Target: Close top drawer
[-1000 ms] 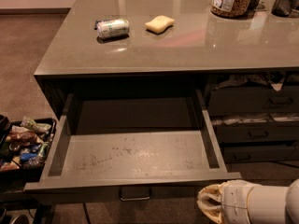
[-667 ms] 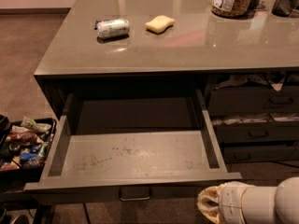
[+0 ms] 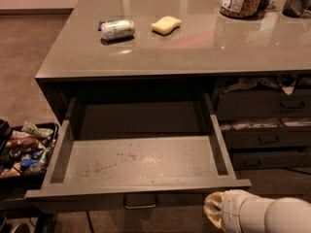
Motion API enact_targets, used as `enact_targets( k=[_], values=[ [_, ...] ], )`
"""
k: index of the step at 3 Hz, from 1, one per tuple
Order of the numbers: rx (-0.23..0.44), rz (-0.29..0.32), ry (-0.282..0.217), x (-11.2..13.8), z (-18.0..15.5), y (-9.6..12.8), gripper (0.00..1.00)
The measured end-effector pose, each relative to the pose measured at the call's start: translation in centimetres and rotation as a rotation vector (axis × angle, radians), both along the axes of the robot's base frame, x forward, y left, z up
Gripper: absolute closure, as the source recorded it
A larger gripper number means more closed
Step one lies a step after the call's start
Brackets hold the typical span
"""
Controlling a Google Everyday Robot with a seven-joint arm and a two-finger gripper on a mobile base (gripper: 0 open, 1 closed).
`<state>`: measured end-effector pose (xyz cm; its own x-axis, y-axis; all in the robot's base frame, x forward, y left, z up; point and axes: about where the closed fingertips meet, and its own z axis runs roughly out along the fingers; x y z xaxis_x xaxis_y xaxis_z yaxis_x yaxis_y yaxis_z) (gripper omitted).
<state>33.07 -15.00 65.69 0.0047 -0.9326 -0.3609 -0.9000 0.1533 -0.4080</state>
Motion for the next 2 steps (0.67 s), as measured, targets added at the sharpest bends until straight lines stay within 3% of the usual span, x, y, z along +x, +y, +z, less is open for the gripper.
enact_targets(
  k=[2],
  values=[
    [-0.013, -0.068, -0.066, 2.01, -0.75, 0.53, 1.00]
  ],
)
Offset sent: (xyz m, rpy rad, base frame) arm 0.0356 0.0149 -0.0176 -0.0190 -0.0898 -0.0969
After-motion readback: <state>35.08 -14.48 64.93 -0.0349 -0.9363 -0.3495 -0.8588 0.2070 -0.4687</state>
